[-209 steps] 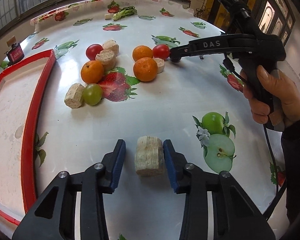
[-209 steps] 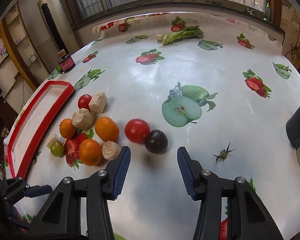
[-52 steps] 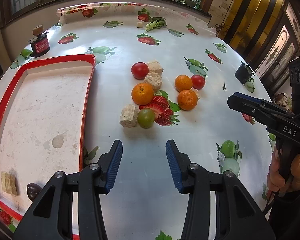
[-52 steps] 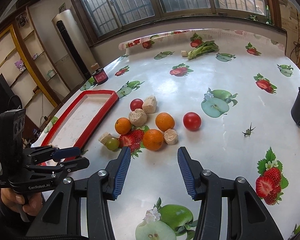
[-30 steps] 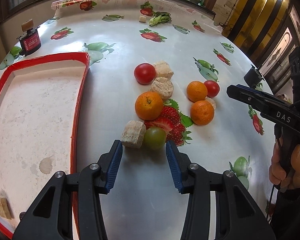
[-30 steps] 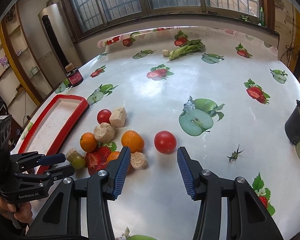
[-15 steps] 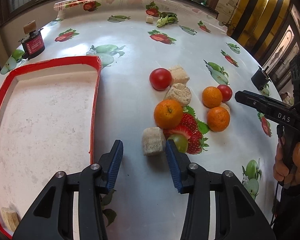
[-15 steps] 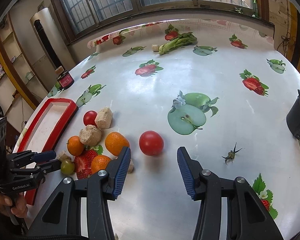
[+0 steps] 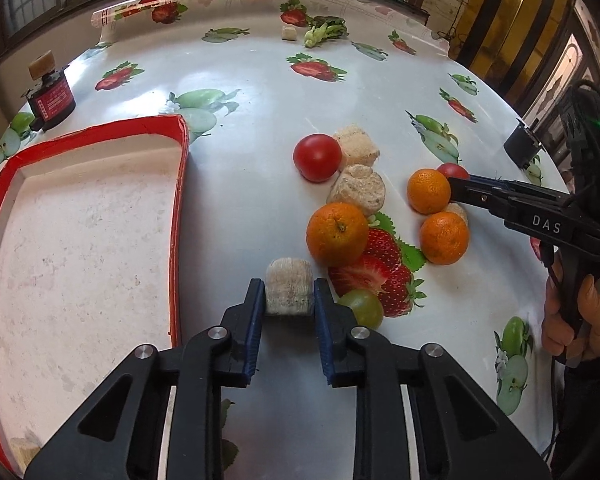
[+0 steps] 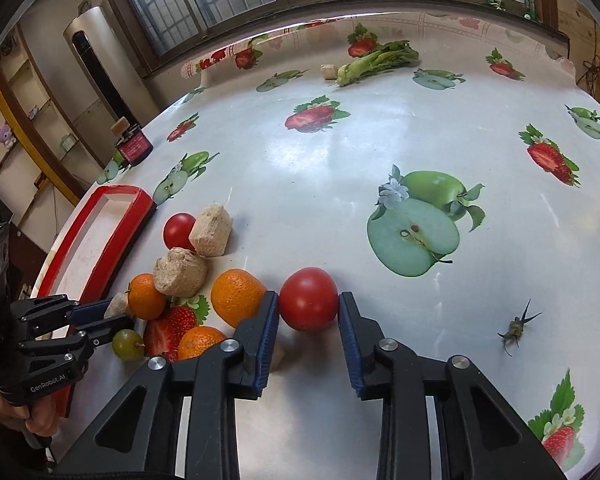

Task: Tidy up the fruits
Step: 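Grasp another beige cube with left tool while right tool grasps the red tomato, then carry the cube with left tool while right tool carries the tomato to the tray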

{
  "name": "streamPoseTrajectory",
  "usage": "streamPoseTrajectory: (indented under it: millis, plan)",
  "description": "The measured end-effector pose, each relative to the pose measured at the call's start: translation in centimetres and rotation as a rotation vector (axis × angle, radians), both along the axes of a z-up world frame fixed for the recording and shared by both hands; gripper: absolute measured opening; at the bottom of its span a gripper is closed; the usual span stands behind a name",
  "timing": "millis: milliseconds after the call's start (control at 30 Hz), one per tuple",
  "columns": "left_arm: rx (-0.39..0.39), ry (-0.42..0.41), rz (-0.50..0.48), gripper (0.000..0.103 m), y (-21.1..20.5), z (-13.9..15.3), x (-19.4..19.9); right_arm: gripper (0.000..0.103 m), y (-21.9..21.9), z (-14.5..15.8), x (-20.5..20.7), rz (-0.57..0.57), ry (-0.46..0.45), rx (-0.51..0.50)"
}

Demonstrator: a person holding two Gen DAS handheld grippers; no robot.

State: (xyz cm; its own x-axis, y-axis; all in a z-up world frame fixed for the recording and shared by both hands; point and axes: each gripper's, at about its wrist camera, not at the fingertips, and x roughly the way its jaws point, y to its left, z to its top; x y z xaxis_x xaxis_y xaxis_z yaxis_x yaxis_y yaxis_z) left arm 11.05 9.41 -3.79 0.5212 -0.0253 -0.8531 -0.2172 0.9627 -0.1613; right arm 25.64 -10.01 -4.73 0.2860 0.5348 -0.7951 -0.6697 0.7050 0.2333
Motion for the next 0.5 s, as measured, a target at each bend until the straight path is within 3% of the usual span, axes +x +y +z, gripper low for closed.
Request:
streamPoseTrajectory:
  millis: [500]
  plan:
    - [-0.027, -0.109, 0.038, 0.021, 0.2, 3.6, -4.7, 0.031, -1.2, 4.7, -4.6, 0.021, -0.064, 0.084]
